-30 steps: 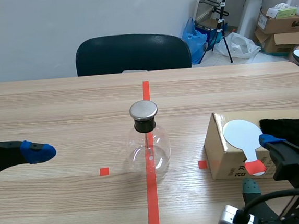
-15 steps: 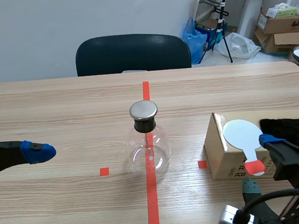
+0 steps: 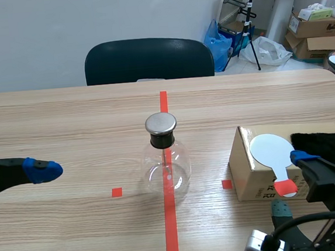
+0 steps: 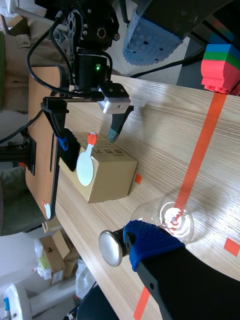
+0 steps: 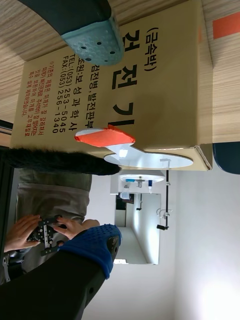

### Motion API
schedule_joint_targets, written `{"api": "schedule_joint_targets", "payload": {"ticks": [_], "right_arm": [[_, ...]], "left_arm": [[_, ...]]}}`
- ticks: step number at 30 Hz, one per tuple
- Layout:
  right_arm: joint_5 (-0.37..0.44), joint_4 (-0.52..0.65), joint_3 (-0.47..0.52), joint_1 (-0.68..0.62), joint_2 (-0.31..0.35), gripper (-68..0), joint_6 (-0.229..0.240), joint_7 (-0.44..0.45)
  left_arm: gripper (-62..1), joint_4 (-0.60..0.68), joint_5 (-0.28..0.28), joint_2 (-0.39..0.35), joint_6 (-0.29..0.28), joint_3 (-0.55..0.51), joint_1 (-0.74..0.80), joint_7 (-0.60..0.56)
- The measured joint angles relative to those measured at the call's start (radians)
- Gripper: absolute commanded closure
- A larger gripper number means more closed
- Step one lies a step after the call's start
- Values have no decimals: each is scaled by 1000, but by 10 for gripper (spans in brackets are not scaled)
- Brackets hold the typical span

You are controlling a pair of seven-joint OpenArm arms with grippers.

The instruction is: Do the electroscope experiment

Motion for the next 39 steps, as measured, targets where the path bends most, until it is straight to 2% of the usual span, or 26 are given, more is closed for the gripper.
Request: {"api": "schedule_joint_targets", "payload": {"ticks": [33,39], "right_arm": [[0,0,0,0,0,-679,0,0],[0,0,0,0,0,-679,0,-23]], "left_arm": [[-623,0,0,0,0,0,0,0],[-623,0,0,0,0,0,0,0]]}}
